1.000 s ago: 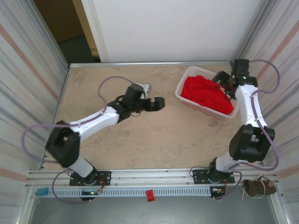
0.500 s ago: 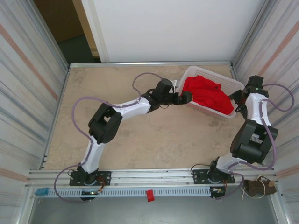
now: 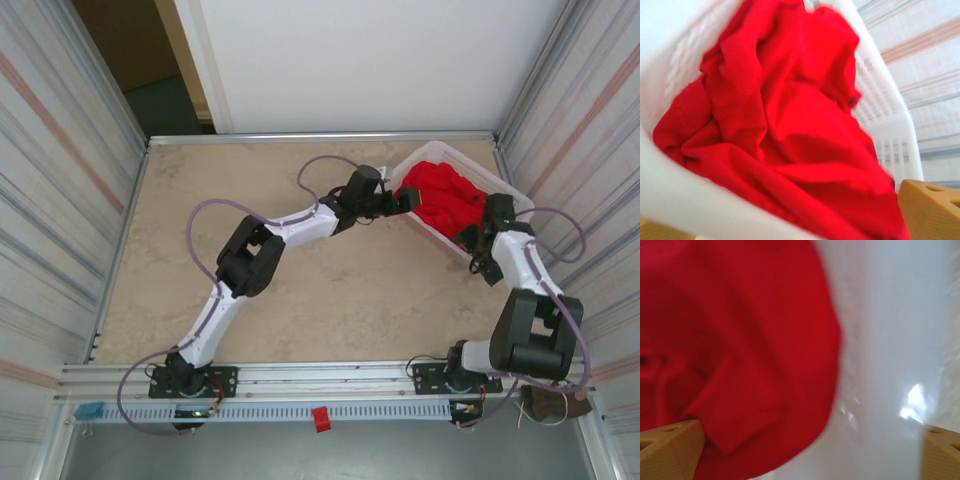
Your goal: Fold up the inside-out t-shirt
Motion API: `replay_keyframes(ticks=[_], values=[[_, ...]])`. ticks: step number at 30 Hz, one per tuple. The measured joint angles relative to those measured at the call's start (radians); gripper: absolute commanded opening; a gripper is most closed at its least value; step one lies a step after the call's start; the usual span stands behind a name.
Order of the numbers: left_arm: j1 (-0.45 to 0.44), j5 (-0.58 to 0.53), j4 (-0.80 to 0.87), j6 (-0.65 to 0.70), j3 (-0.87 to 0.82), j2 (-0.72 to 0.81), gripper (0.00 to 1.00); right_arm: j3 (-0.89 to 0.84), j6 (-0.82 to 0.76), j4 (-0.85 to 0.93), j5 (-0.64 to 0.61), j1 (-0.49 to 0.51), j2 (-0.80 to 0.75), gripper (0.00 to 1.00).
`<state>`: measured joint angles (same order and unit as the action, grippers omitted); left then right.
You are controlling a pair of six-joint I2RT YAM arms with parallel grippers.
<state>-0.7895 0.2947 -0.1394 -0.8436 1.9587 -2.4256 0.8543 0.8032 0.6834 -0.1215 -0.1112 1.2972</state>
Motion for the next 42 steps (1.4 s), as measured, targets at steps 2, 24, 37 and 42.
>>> replay_keyframes(ticks=[2, 24, 37, 42], values=[[0.012, 0.000, 0.014, 0.000, 0.055, -0.022, 0.99, -0.011, 0.027, 0.013, -0.011, 0.077, -0.038, 0.97], [0.261, -0.005, 0.018, 0.095, -0.658, 0.704, 0.99, 0.469, -0.056, 0.060, 0.069, 0.492, 0.210, 0.95], [0.340, -0.053, 0.149, 0.137, -1.027, 1.172, 0.99, 0.914, -0.055, 0.146, -0.139, 0.498, 0.751, 0.96], [0.359, -0.061, 0.196, 0.145, -1.041, 1.212, 0.99, 1.132, -0.054, 0.200, -0.206, 0.426, 0.869, 0.96]])
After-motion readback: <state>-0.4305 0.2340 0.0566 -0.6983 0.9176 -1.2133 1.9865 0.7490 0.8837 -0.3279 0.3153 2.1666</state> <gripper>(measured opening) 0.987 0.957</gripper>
